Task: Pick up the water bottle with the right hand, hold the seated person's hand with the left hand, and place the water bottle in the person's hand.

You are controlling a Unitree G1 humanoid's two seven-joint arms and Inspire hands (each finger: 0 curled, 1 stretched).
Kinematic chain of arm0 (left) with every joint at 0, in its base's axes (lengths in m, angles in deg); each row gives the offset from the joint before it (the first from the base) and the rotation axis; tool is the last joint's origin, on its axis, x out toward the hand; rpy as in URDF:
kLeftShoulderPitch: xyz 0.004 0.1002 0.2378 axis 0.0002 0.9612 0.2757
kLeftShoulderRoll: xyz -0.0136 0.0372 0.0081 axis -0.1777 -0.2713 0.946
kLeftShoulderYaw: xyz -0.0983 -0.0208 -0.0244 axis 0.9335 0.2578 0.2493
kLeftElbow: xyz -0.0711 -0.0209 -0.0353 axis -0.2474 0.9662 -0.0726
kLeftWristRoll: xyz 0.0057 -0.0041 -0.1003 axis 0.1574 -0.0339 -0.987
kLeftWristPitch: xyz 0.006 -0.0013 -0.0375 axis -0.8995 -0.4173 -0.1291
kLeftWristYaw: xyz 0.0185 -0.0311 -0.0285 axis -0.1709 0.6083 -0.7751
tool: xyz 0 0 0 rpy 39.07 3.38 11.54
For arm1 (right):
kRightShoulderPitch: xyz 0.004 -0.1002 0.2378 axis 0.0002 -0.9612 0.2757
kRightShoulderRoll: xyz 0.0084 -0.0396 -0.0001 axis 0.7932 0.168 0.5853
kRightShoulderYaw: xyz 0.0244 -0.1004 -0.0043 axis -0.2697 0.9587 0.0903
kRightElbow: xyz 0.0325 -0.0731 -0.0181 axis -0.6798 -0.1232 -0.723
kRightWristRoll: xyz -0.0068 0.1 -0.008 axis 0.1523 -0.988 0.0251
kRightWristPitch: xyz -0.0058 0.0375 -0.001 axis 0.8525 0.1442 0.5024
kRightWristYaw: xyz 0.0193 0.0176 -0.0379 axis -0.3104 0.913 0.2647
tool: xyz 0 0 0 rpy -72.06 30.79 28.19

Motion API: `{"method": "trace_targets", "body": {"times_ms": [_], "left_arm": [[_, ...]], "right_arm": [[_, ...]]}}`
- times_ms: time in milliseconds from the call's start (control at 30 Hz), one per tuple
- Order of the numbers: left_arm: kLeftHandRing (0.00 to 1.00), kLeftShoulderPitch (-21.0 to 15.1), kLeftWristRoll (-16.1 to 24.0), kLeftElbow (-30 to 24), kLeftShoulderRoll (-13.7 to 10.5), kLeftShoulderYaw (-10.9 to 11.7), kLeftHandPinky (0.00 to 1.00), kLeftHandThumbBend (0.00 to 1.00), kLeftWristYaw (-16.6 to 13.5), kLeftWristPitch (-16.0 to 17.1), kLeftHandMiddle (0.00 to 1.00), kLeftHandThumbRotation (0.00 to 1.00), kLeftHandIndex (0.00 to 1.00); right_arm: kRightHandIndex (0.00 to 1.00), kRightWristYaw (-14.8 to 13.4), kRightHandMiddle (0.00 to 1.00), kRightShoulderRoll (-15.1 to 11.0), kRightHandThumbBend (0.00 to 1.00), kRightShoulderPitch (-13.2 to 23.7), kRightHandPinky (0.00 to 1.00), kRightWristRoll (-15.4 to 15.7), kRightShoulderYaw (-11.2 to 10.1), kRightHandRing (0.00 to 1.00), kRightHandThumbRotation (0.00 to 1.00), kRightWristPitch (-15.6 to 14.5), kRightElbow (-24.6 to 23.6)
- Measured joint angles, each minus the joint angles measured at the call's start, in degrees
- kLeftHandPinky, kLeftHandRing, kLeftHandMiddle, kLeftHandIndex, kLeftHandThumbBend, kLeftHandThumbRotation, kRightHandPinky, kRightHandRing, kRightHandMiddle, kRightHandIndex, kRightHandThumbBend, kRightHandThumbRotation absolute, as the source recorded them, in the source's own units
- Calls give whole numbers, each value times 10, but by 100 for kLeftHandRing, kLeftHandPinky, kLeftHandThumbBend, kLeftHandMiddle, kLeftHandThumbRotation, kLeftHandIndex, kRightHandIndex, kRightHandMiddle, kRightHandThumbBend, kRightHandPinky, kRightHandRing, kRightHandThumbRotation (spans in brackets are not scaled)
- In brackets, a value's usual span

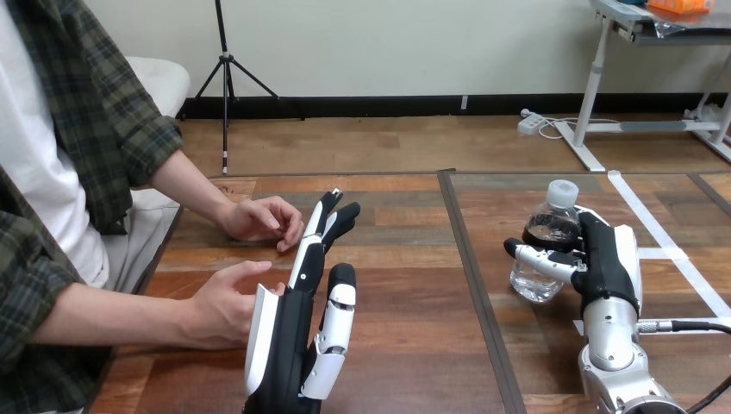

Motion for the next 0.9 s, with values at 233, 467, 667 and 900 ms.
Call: {"method": "trace_targets", "body": {"times_ms": [233, 467, 667, 900], "left_arm": [[88, 0, -1, 0, 0, 0, 91, 11, 1, 0, 88, 100, 95], [88, 0, -2, 0, 0, 0, 91, 11, 2, 0, 88, 100, 95], [88, 0, -2, 0, 0, 0, 91, 9, 2, 0, 89, 100, 95], [89, 0, -2, 0, 0, 1, 91, 7, 1, 0, 88, 100, 95]], "right_arm": [[80, 0, 80, 0, 66, 0, 79, 0, 0, 79, 0, -5, 1], [82, 0, 82, 1, 66, 0, 81, 2, 3, 81, 0, -10, 3], [84, 2, 85, 2, 65, 0, 83, 1, 3, 83, 0, -14, 4], [87, 10, 87, 4, 64, 0, 86, -4, 0, 86, 0, -15, 6]]}}
